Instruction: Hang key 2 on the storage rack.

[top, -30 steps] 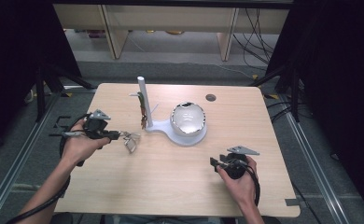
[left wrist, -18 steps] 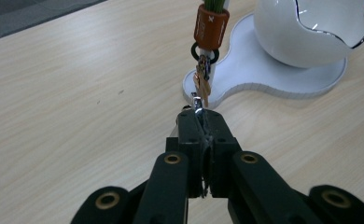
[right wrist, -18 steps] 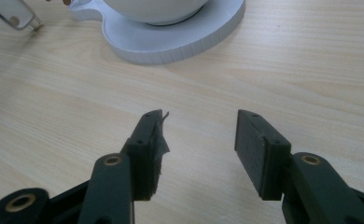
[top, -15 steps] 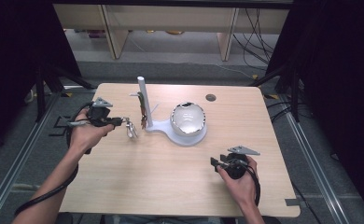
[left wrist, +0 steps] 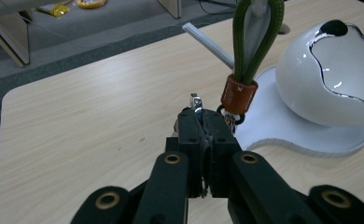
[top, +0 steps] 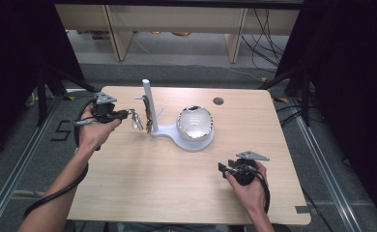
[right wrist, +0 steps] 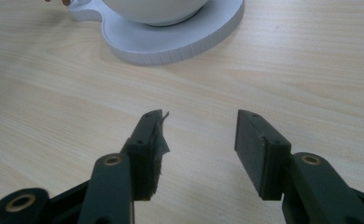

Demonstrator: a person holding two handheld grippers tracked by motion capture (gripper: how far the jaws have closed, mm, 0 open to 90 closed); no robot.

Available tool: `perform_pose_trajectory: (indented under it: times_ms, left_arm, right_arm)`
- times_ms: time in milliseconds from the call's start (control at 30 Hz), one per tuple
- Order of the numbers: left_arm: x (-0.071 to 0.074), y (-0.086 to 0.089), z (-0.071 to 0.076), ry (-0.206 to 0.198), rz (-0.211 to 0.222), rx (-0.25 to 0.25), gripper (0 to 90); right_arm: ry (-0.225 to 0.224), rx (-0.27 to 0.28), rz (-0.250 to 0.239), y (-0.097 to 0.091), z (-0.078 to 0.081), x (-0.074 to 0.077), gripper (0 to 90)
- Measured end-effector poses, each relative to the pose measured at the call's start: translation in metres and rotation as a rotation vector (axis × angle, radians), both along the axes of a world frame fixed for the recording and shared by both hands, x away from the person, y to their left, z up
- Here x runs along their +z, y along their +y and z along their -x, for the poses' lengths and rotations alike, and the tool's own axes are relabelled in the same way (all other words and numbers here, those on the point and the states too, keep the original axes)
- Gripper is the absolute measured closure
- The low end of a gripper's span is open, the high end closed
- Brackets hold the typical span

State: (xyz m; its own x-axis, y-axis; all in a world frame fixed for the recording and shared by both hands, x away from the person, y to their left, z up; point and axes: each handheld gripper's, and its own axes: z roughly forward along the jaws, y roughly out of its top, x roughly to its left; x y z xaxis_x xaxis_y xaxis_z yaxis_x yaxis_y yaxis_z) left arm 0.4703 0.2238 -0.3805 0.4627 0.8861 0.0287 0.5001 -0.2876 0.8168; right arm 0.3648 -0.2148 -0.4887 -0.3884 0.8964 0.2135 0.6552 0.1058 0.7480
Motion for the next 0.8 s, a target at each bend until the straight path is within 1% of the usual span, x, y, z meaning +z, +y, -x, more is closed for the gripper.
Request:
perform_pose_trajectory:
  times_ms: [33,67,100,133,200,233,267,333,367,533,600,633,667,700,733,767,800]
  left_arm:
    - [0.0,-0.001,-0.001,-0.009,0.009,0.009,87.0]
    - [0.0,-0.001,-0.001,-0.015,0.01,0.012,87.0]
    - [0.001,0.001,-0.002,-0.014,-0.008,0.003,87.0]
    - [0.001,0.0,-0.002,-0.024,0.012,0.018,87.0]
    - [0.001,0.001,-0.004,-0.034,0.012,0.017,87.0]
    - [0.001,0.0,-0.005,-0.038,0.022,0.024,87.0]
    - [0.001,0.001,-0.006,-0.045,0.019,0.021,87.0]
    - [-0.001,-0.001,-0.008,-0.057,0.042,0.032,87.0]
    - [-0.001,-0.001,-0.009,-0.063,0.042,0.033,87.0]
    - [-0.001,-0.002,-0.013,-0.088,0.049,0.04,87.0]
    - [-0.001,-0.003,-0.015,-0.105,0.055,0.037,87.0]
    - [-0.001,-0.004,-0.015,-0.109,0.063,0.038,87.0]
    - [-0.002,-0.004,-0.017,-0.117,0.064,0.033,87.0]
    - [-0.002,-0.004,-0.018,-0.12,0.064,0.033,87.0]
    - [-0.002,-0.005,-0.019,-0.123,0.068,0.033,87.0]
    - [-0.002,-0.005,-0.02,-0.129,0.065,0.034,87.0]
    - [-0.003,-0.005,-0.022,-0.132,0.067,0.034,87.0]
  right_arm:
    - [-0.008,0.005,-0.014,0.0,-0.001,-0.001,52.5]
    - [-0.008,0.006,-0.013,0.0,-0.001,-0.001,52.5]
    - [-0.008,0.004,-0.011,0.0,0.0,-0.001,52.5]
    - [-0.007,0.003,-0.01,0.0,0.0,0.0,52.5]
    - [0.002,0.001,-0.009,0.0,0.0,0.0,52.5]
    - [0.002,0.001,-0.011,0.0,0.0,0.0,52.5]
    - [-0.002,-0.001,-0.001,0.0,0.0,0.0,52.5]
    - [-0.002,-0.001,-0.002,0.001,0.0,0.0,52.5]
    - [0.005,-0.004,-0.006,0.001,0.0,0.0,52.5]
    - [-0.003,-0.001,-0.001,0.0,0.0,0.0,52.6]
    - [-0.002,-0.001,-0.001,0.0,0.0,0.0,52.5]
    - [-0.006,0.001,-0.013,0.001,0.0,-0.001,52.5]
    - [0.003,-0.011,-0.027,0.002,0.001,-0.001,52.5]
    - [0.008,-0.012,-0.023,0.003,0.001,0.0,52.5]
    - [0.017,-0.02,-0.037,0.004,0.002,0.0,52.5]
    - [0.014,-0.02,-0.04,0.004,0.002,-0.001,52.5]
    - [0.027,-0.021,-0.023,0.003,0.002,0.001,52.5]
